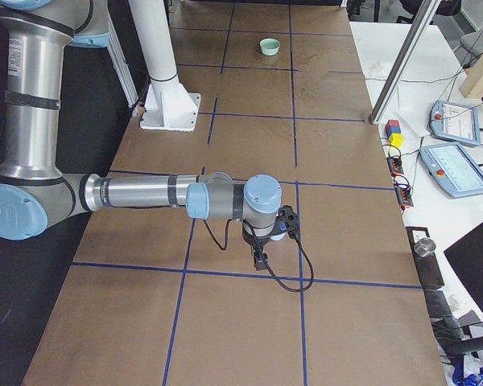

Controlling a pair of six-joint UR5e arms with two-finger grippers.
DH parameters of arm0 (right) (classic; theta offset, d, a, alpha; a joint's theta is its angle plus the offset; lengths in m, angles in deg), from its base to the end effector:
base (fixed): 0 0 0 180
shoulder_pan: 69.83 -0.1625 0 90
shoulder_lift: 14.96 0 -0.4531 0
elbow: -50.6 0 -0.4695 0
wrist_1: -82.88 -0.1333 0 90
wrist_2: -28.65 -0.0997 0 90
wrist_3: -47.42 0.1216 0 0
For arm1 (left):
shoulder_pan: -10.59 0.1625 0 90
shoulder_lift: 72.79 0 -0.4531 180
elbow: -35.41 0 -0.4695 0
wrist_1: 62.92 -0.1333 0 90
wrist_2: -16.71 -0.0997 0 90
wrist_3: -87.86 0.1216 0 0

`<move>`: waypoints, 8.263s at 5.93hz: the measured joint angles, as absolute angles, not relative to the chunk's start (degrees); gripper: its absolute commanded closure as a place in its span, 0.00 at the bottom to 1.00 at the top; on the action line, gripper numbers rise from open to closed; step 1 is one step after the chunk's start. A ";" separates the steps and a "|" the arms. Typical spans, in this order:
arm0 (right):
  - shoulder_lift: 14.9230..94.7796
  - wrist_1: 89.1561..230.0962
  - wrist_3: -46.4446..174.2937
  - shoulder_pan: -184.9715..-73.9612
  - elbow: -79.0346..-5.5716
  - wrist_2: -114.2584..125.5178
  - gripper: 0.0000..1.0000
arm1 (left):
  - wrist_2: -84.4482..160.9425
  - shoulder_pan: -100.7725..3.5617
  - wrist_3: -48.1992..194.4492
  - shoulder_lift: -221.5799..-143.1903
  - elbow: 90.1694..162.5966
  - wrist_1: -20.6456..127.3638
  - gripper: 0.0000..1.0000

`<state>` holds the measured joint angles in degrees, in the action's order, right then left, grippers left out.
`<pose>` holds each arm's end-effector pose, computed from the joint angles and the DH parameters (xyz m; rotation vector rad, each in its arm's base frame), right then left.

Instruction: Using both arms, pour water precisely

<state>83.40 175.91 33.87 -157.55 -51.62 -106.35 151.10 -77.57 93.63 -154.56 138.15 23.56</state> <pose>0.0272 -0.5050 0.6637 0.0911 -0.7827 -0.2676 -0.0320 -0.5057 0.6592 0.0430 0.7743 0.1328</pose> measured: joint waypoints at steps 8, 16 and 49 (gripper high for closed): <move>82.69 174.90 34.66 -157.55 -52.59 -106.53 0.00 | 151.12 -74.41 87.71 -158.73 136.88 35.40 0.00; 82.86 174.90 34.74 -157.55 -52.74 -106.52 0.00 | 137.22 -45.60 28.84 -155.99 124.07 78.80 0.47; 83.67 166.52 61.64 -151.96 -65.10 -105.18 0.00 | 133.60 -31.66 24.81 -193.89 142.22 23.42 0.00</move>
<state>83.67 166.52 61.64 -151.96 -65.10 -105.18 133.60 -31.66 24.81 -193.89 142.22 23.42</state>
